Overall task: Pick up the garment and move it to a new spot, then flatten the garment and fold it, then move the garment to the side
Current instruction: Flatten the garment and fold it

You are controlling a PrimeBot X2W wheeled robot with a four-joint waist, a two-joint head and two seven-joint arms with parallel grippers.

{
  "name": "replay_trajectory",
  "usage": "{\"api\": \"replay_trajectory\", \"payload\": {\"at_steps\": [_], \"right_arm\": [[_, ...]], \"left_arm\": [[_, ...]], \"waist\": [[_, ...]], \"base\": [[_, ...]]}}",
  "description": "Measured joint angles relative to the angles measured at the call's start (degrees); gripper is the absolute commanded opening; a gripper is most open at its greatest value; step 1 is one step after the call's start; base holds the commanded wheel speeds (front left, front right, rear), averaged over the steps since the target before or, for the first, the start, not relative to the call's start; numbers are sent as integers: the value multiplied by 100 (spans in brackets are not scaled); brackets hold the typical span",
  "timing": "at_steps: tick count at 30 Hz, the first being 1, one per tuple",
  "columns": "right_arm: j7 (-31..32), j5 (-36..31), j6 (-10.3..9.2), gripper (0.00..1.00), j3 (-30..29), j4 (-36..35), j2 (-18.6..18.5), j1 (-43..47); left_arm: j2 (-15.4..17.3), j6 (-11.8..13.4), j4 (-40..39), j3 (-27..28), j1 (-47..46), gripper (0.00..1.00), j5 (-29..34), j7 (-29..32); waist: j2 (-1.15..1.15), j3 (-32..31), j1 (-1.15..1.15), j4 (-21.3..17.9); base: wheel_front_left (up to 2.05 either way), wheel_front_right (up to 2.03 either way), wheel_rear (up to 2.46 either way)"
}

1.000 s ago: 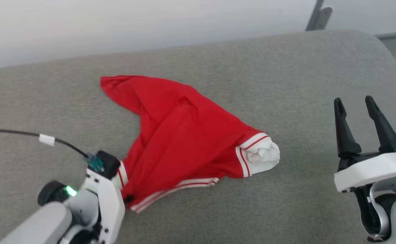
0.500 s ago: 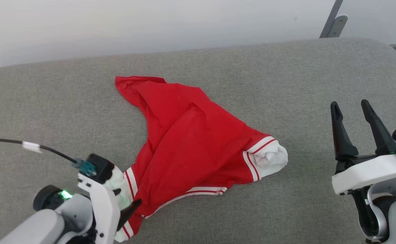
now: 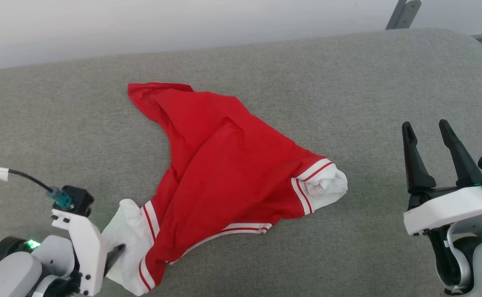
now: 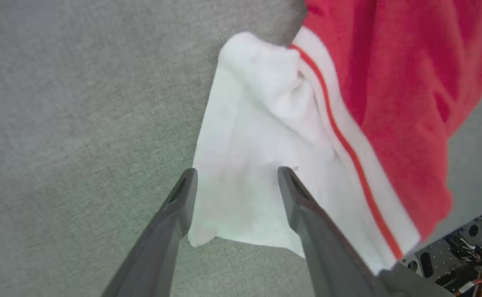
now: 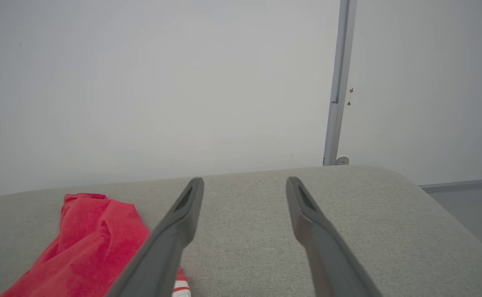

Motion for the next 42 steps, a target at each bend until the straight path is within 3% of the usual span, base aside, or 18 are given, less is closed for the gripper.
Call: {"api": "replay_trajectory", "payload": {"at_steps": [10, 11, 12, 19, 28, 33, 42], "right_arm": [[63, 7, 0, 100, -10, 30, -1, -4], [77, 7, 0, 100, -12, 34, -1, -4], [80, 5, 0, 100, -16, 35, -2, -4], [126, 7, 0, 100, -93, 57, -1, 2], [334, 13, 0, 100, -243, 48, -2, 119], [957, 178, 0, 100, -26, 109, -92, 328], [2191, 688, 0, 100, 869, 474, -809, 308]], "left_arm": [[-330, -53, 935, -111, -145, 100, -68, 159], [-365, -108, 1010, -131, -188, 41, -87, 214], [-380, -148, 1074, -145, -239, 0, -94, 254], [-407, -238, 1436, -8, -360, 0, -92, -123], [43, -73, 1594, 275, -358, 0, -68, -380], [-82, -78, 1612, 237, -285, 0, -148, -405], [-377, -189, 1672, 90, -475, 0, -69, -428]], "waist": [[0, 120, 0, -79], [0, 124, 0, -77], [0, 127, 0, -73], [0, 102, 0, -38], [0, 32, 0, 71], [0, -14, 0, 179], [0, 82, 0, 416]], "base": [[0, 0, 0], [0, 0, 0], [0, 0, 0], [0, 0, 0], [0, 0, 0], [0, 0, 0], [0, 0, 0]]}}
